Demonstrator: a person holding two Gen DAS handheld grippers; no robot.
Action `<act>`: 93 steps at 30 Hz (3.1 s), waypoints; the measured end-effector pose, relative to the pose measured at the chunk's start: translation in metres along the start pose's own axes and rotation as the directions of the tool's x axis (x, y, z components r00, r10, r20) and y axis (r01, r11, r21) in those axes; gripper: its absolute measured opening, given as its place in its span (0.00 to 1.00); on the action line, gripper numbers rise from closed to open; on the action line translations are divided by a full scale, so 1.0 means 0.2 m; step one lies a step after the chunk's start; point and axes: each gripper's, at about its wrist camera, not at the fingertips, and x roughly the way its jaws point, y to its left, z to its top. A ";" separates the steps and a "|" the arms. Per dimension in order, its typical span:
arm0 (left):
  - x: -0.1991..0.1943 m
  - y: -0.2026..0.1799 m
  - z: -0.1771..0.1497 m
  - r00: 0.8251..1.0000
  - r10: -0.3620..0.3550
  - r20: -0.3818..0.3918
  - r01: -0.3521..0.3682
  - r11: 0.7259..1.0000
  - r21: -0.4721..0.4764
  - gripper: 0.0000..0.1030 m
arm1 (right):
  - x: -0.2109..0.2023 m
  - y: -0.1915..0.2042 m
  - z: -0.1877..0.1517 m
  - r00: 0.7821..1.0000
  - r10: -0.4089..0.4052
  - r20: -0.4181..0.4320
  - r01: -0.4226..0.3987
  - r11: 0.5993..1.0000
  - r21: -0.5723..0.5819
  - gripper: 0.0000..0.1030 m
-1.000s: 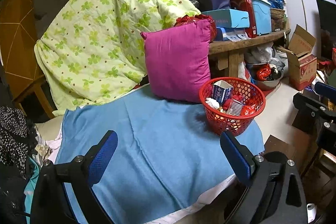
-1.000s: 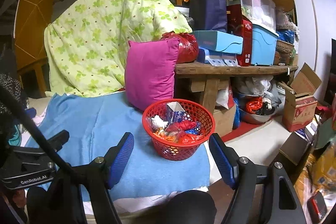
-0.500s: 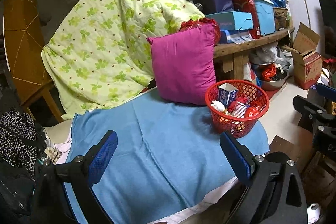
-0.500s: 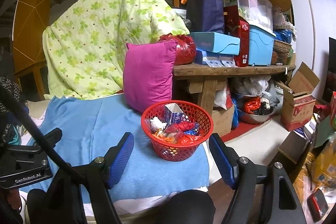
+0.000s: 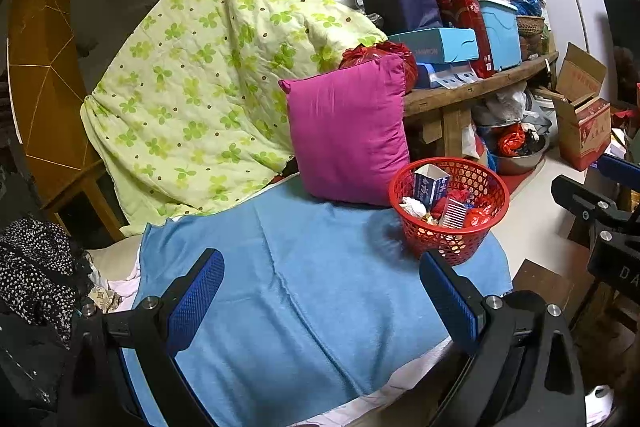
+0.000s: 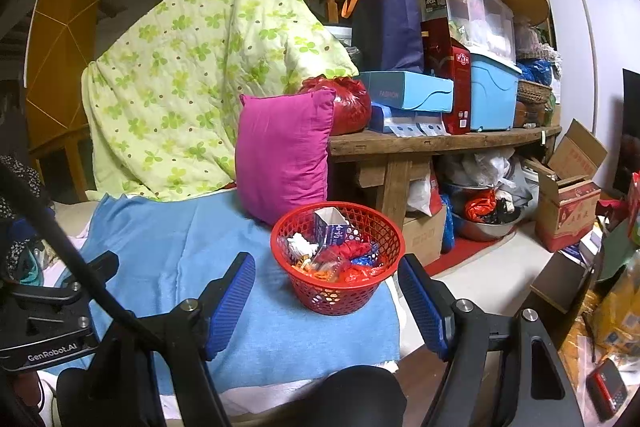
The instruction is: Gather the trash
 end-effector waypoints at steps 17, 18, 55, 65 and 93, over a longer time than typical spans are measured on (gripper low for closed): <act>0.01 0.00 0.00 1.000 0.006 -0.002 -0.006 1.000 0.001 0.95 | 0.00 0.01 0.01 1.000 0.008 0.002 -0.008 1.000 0.006 0.75; 0.01 0.00 0.00 1.000 0.005 -0.002 -0.005 1.000 0.001 0.95 | -0.01 0.01 0.01 1.000 0.009 0.002 -0.009 1.000 0.007 0.75; 0.05 0.02 -0.04 1.000 0.005 -0.021 -0.005 1.000 0.009 0.95 | 0.00 0.02 0.01 1.000 0.005 0.003 -0.005 1.000 0.016 0.75; 0.07 -0.01 -0.04 0.999 0.003 -0.037 -0.002 1.000 0.018 0.95 | 0.03 0.01 0.00 1.000 0.003 -0.010 -0.002 1.000 0.027 0.75; 0.13 -0.04 -0.06 0.998 -0.018 -0.064 0.020 0.999 0.044 0.95 | 0.08 -0.02 -0.03 1.000 -0.010 -0.025 0.011 0.999 0.053 0.75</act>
